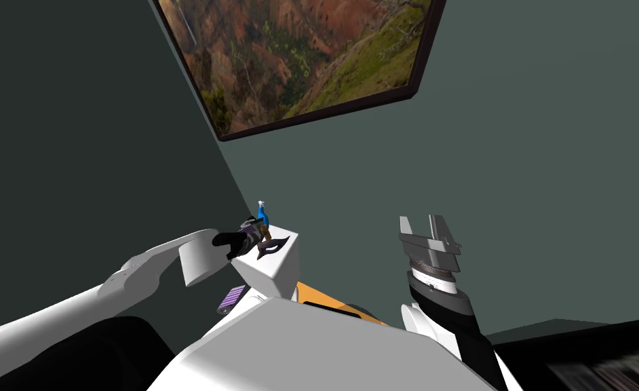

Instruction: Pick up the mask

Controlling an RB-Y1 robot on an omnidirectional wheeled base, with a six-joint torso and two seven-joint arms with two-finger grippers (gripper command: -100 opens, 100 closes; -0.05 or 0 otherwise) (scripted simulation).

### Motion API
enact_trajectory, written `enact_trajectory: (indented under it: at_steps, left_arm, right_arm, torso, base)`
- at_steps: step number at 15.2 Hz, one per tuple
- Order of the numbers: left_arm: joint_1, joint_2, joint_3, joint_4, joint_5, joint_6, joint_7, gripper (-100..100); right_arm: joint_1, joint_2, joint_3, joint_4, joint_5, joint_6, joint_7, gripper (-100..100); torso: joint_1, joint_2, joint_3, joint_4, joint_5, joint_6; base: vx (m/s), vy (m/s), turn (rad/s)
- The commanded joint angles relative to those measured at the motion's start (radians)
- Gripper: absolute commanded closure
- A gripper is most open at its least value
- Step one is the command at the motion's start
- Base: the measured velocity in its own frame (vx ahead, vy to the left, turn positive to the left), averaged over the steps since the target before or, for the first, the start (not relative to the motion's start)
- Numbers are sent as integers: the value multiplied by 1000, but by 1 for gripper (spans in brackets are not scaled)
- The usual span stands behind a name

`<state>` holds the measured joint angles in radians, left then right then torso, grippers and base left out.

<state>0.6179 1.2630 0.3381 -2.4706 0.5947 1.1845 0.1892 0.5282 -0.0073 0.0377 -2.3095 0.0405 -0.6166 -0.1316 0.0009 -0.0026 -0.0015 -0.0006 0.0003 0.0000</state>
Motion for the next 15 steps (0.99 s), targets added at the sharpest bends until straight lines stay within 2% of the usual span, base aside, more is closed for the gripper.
enact_trajectory:
  at_steps: [1, 7, 8, 9, 13, 14, 15]
  left_arm:
    - [2, 23, 3, -23, 14, 46, 7, -100]
    - [13, 64, 9, -105, 45, 121, 16, -100]
    - [8, 61, 8, -86, 43, 109, 15, -100]
    - [5, 48, -11, -55, 26, 90, 1, -100]
    - [1, 27, -38, -5, -1, 57, -21, -100]
    - [3, 33, -29, -20, 8, 68, -14, -100]
    - [2, 32, -32, -16, 5, 64, -16, 100]
  right_arm:
    - [0, 0, 0, 0, 0, 0, 0, 0]
    - [0, 0, 0, 0, 0, 0, 0, 0]
    - [0, 0, 0, 0, 0, 0, 0, 0]
    - [0, 0, 0, 0, 0, 0, 0, 0]
    - [0, 0, 0, 0, 0, 0, 0, 0]
    - [0, 0, 0, 0, 0, 0, 0, 0]
    - [0, 0, 0, 0, 0, 0, 0, 0]
  torso:
    - [0, 0, 0, 0, 0, 0]
    - [1, 1, 1, 0, 0, 0]
    - [1, 2, 1, 0, 0, 0]
    - [0, 2, 1, 0, 0, 0]
    - [-2, 2, 1, 0, 0, 0]
    - [-2, 2, 1, 0, 0, 0]
    - [-2, 2, 1, 1, 0, 0]
  base:
    - [26, 22, -32]
    - [18, 31, -28]
    - [1, 19, -3]
    - [1, 1, -75]
    - [0, -14, -74]
    - [0, -8, -22]
    - [0, 0, 0]
